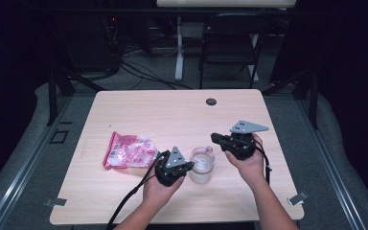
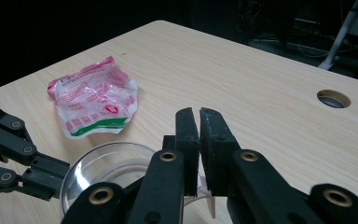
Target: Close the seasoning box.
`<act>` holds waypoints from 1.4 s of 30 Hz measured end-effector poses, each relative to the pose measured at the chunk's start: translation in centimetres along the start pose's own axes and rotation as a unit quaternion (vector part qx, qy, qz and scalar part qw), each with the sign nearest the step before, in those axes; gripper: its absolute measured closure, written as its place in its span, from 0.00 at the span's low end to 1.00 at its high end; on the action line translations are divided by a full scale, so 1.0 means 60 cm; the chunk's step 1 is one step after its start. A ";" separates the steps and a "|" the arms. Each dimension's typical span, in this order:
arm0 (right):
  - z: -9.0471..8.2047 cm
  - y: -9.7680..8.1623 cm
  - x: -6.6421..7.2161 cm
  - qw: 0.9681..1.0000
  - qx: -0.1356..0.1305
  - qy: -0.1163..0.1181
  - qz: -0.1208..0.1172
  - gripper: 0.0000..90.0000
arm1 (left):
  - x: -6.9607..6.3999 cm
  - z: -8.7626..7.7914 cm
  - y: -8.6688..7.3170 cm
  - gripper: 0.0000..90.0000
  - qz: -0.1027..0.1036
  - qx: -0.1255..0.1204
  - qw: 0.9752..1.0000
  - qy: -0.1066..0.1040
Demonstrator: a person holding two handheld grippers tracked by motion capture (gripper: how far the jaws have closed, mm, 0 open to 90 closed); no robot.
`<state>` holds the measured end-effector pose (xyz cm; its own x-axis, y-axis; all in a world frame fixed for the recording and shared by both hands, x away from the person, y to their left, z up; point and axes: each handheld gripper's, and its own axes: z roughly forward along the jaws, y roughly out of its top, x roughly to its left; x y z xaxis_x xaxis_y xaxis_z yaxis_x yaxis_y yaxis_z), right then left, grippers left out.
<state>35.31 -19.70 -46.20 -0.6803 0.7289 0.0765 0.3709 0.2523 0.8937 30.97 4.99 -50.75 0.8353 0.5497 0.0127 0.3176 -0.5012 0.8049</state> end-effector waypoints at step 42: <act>0.000 -0.001 -0.002 1.000 -0.002 0.004 0.004 0.85 | 0.056 -0.057 -0.045 0.60 -0.038 0.004 0.998 0.059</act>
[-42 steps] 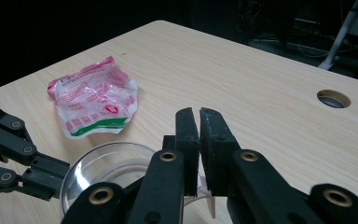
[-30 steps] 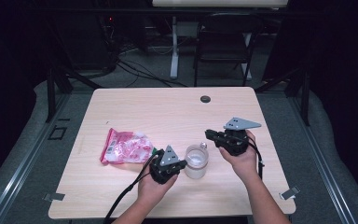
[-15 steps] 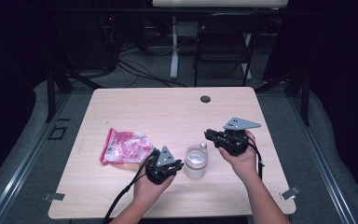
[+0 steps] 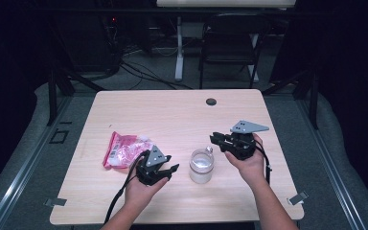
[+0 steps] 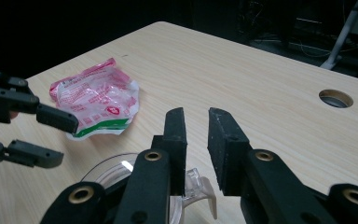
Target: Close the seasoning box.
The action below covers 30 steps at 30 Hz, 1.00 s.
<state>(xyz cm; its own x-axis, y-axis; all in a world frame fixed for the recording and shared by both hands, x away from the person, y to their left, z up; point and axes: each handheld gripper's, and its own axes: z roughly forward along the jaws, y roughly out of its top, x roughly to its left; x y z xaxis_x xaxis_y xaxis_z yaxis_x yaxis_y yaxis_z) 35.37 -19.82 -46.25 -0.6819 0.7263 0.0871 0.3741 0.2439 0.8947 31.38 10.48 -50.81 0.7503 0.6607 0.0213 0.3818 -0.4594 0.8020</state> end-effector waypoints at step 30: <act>0.000 0.001 0.002 1.000 -0.003 0.001 0.002 0.76 | 0.120 -0.124 -0.117 0.48 -0.078 -0.014 0.991 0.112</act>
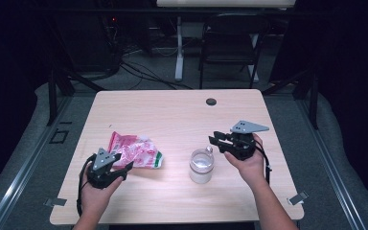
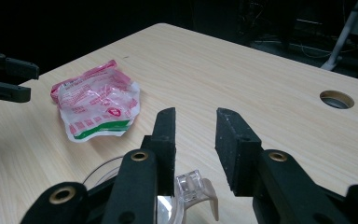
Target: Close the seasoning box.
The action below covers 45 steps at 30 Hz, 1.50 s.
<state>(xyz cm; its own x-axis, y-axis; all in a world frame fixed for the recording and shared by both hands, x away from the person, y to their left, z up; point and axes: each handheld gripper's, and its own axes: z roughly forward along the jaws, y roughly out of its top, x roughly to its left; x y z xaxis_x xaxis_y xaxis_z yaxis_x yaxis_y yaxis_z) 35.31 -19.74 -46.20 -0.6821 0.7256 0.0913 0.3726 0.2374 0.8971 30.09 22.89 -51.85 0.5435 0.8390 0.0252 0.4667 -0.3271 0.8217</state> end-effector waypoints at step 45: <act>0.021 -0.035 -0.031 0.999 0.021 -0.032 0.027 0.71 | 0.039 0.029 -0.042 0.48 -0.033 0.038 0.999 0.008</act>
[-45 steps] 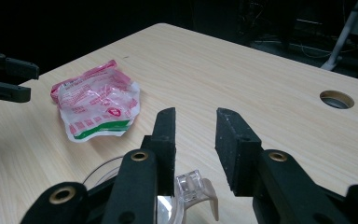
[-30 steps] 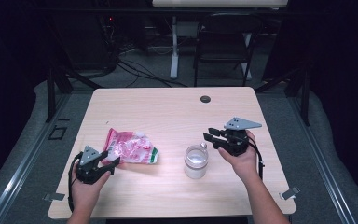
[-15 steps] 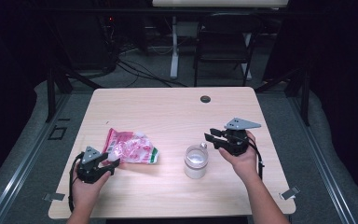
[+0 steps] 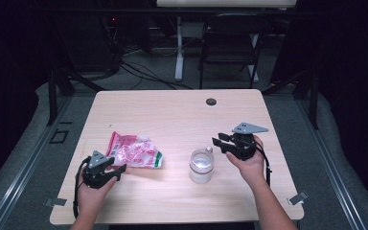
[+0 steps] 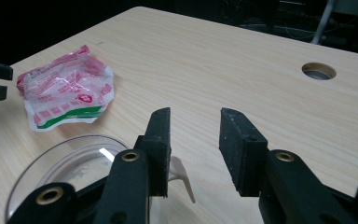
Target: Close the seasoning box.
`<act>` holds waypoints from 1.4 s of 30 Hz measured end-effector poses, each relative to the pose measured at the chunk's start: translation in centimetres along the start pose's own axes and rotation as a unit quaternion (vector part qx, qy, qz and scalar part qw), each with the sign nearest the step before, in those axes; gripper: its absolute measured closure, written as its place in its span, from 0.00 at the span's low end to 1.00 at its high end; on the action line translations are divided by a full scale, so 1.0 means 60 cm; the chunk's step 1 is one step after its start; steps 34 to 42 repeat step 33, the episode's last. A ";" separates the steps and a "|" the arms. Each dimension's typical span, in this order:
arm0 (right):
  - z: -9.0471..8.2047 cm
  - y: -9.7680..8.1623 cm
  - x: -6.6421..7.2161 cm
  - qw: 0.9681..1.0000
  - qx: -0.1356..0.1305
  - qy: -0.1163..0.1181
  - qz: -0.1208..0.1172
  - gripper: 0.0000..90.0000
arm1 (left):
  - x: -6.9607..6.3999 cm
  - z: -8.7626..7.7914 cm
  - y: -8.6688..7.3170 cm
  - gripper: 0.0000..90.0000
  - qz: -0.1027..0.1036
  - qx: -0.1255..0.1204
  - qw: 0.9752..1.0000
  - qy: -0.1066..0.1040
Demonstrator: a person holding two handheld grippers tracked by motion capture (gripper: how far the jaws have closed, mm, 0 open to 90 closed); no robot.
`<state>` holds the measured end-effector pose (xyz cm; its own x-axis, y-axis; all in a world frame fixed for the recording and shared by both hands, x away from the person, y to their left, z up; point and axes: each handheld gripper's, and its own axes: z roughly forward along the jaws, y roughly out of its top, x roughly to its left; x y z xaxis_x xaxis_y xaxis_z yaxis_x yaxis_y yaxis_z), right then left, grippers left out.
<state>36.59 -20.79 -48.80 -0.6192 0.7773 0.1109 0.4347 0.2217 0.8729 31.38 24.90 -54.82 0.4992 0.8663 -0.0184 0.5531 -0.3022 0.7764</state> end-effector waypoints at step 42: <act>0.038 -0.035 -0.021 0.997 0.062 -0.043 0.028 0.53 | -0.011 0.008 0.005 0.46 0.025 0.003 1.000 -0.006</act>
